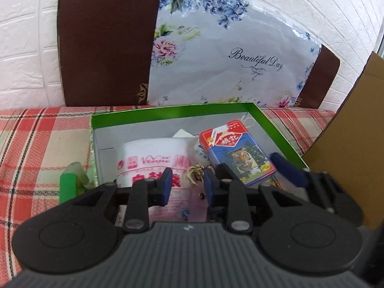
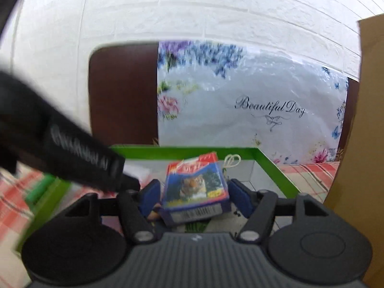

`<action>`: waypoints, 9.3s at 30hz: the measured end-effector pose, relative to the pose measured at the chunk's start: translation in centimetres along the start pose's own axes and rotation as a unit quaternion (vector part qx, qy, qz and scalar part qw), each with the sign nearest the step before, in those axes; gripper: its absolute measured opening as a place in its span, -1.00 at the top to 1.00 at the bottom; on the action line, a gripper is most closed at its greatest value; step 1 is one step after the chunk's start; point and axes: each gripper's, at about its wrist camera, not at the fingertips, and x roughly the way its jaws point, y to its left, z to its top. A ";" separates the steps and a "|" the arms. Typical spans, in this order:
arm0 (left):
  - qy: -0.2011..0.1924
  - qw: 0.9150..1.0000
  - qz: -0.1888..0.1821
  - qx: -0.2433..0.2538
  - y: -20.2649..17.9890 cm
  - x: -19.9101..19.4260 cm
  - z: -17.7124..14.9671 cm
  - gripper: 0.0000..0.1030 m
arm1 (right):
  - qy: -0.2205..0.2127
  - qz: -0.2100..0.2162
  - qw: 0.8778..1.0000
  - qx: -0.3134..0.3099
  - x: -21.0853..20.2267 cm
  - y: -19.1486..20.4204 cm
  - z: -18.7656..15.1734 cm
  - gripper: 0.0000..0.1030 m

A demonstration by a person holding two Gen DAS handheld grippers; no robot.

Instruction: Organize objects

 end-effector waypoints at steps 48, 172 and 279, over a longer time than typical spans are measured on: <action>-0.019 0.981 0.183 -0.060 16.2 -10.9 -11.3 -0.06 | 0.037 0.134 0.985 -0.100 -10.8 17.8 -3.1 -0.33; -0.072 0.980 0.173 0.067 1.8 -19.3 -11.5 -1.00 | 0.078 0.028 0.995 0.059 -21.0 6.6 -1.6 -1.00; 0.039 0.965 0.237 0.102 1.6 -13.8 -12.9 -1.00 | 0.140 0.030 0.982 0.121 -17.1 5.1 -4.9 -1.00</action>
